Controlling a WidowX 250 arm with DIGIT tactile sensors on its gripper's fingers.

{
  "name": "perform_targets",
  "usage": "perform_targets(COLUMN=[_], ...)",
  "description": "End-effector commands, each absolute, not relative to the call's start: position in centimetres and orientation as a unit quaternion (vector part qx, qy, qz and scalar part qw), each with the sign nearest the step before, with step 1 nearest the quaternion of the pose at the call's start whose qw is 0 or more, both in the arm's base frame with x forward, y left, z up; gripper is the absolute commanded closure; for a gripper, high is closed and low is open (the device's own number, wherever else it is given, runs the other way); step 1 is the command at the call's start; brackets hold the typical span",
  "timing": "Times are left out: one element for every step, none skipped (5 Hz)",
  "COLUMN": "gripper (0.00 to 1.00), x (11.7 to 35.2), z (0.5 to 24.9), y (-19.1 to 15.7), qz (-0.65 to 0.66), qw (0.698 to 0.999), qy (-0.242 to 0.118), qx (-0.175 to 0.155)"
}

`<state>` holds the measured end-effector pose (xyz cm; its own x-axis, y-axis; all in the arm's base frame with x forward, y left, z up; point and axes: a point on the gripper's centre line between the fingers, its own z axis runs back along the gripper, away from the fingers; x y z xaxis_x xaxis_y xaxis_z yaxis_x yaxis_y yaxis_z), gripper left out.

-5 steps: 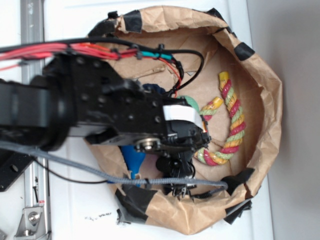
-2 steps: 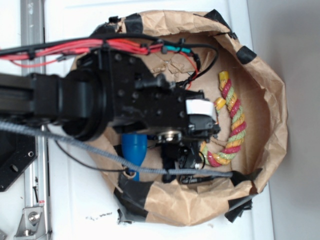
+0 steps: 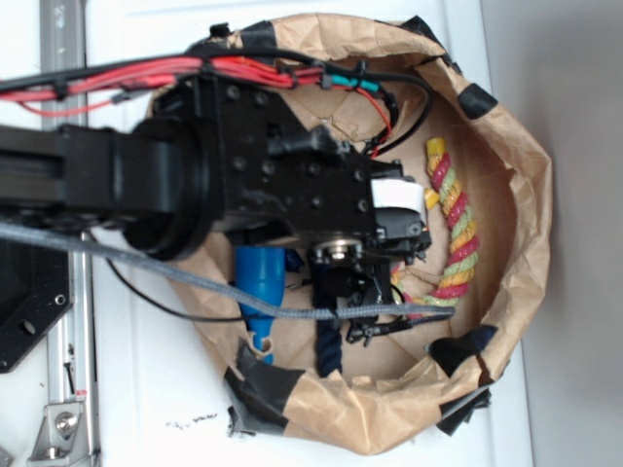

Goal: Grab the yellow duck.

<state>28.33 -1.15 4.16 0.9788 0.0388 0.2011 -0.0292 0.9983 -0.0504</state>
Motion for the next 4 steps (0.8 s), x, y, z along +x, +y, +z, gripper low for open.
perform_targets(gripper=[1.0,1.0,1.0,1.0], x=[28.5,28.2,27.5,26.9], z=[15.3,19.6,19.8,19.0], y=[0.2,0.1,0.1,0.8], qz=[-0.012,0.012,0.088,0.113], qw=[0.989,0.987,0.981,0.984], qy=[-0.148,-0.155,-0.161,-0.126], qx=[0.014,0.028,0.062,0.055])
